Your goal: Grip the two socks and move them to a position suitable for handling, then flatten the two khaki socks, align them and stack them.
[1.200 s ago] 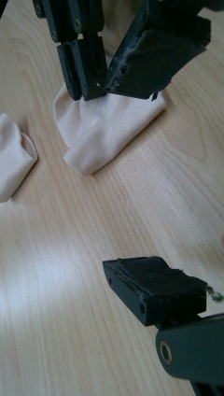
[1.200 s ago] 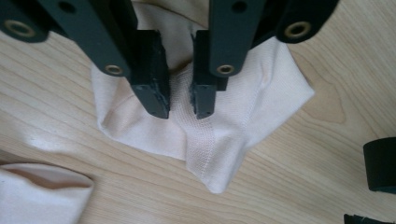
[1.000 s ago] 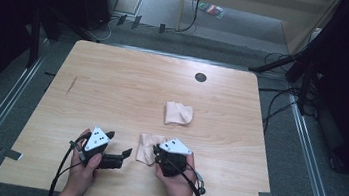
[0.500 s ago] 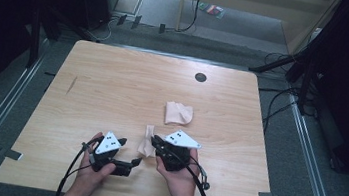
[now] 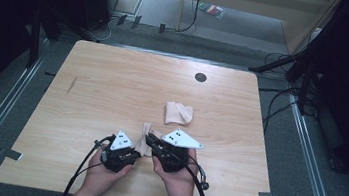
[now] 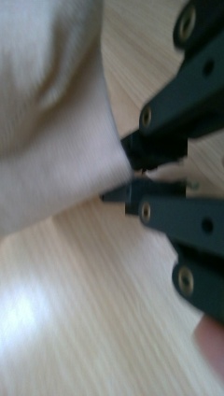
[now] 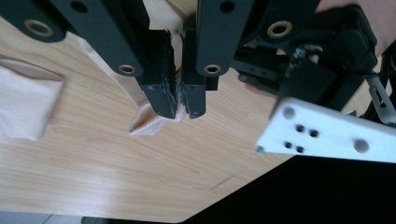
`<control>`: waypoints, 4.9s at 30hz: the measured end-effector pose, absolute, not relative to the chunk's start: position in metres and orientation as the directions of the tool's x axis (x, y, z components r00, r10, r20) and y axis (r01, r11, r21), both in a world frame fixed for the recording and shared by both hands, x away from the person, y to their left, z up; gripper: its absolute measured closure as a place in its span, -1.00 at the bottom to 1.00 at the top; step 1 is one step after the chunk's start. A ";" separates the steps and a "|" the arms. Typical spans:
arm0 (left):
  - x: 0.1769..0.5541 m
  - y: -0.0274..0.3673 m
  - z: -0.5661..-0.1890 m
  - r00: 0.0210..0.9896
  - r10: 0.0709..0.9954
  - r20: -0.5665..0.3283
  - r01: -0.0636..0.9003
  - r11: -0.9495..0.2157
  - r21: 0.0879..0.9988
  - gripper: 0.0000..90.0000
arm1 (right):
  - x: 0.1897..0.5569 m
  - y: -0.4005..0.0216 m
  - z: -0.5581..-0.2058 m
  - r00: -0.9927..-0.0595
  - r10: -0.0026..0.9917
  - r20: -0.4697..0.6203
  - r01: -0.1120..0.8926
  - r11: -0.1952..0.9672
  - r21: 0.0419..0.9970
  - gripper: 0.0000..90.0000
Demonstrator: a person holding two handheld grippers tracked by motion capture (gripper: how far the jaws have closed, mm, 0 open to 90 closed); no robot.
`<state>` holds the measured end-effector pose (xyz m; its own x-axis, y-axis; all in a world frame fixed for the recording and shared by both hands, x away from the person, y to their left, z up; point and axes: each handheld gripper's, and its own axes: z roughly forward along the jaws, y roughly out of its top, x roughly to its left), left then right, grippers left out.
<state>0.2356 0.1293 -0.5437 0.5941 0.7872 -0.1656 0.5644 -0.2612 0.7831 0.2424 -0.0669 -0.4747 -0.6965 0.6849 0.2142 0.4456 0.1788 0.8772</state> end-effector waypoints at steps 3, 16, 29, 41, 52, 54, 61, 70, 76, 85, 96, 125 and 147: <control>0.225 0.149 -0.526 0.536 0.842 -0.060 0.487 -0.250 0.837 1.00 | 0.243 -0.067 -0.473 -0.703 0.666 0.248 0.448 0.144 0.882 0.91; 0.211 0.122 -0.536 0.654 0.750 0.105 0.419 -0.473 0.775 0.75 | 0.263 -0.094 -0.508 -0.636 0.738 0.225 0.539 0.217 0.814 0.92; 0.237 0.173 -0.533 0.576 0.794 -0.193 0.526 -0.179 0.832 0.07 | 0.279 -0.134 -0.525 -0.591 0.790 0.164 0.582 0.277 0.765 0.91; 0.252 0.155 -0.547 0.547 0.819 -0.171 0.601 -0.242 0.762 0.94 | 0.276 -0.127 -0.527 -0.613 0.775 0.152 0.567 0.298 0.768 0.91; 0.236 0.188 -0.525 0.578 0.798 -0.171 0.562 -0.238 0.792 1.00 | 0.259 -0.145 -0.509 -0.593 0.783 0.190 0.571 0.242 0.784 0.95; 0.234 0.189 -0.525 0.589 0.790 -0.169 0.565 -0.253 0.785 1.00 | 0.254 -0.147 -0.506 -0.587 0.787 0.190 0.571 0.236 0.786 0.96; 0.231 0.177 -0.543 0.645 0.740 -0.191 0.565 -0.293 0.771 0.98 | 0.255 -0.145 -0.518 -0.618 0.769 0.164 0.577 0.302 0.759 0.93; 0.237 0.193 -0.540 0.593 0.771 -0.232 0.517 -0.144 0.844 -0.13 | 0.262 -0.158 -0.519 -0.569 0.796 0.206 0.557 0.189 0.809 0.11; 0.241 0.208 -0.537 0.558 0.792 -0.248 0.504 -0.086 0.859 -0.38 | 0.264 -0.164 -0.519 -0.534 0.819 0.208 0.551 0.151 0.821 0.03; 0.253 0.240 -0.543 0.458 0.856 -0.239 0.517 -0.038 0.855 -0.69 | 0.269 -0.162 -0.518 -0.502 0.845 0.183 0.540 0.140 0.830 -0.13; 0.254 0.231 -0.549 0.430 0.882 -0.191 0.516 -0.067 0.854 -0.69 | 0.284 -0.155 -0.513 -0.476 0.868 0.140 0.522 0.152 0.839 -0.02; 0.257 0.230 -0.550 0.426 0.882 -0.201 0.529 -0.063 0.846 -0.68 | 0.405 -0.143 -0.528 -0.274 0.926 0.259 0.710 0.014 0.704 0.26; 0.262 0.227 -0.547 0.425 0.881 -0.208 0.552 -0.071 0.830 -0.68 | 0.385 -0.124 -0.485 -0.414 0.889 0.197 0.583 0.093 0.807 1.00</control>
<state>0.2623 0.2267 -0.5470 0.4254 0.8809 -0.2076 0.5525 -0.0710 0.8305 0.3852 -0.1237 -0.4849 -0.4139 0.8888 0.1967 0.5829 0.0928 0.8072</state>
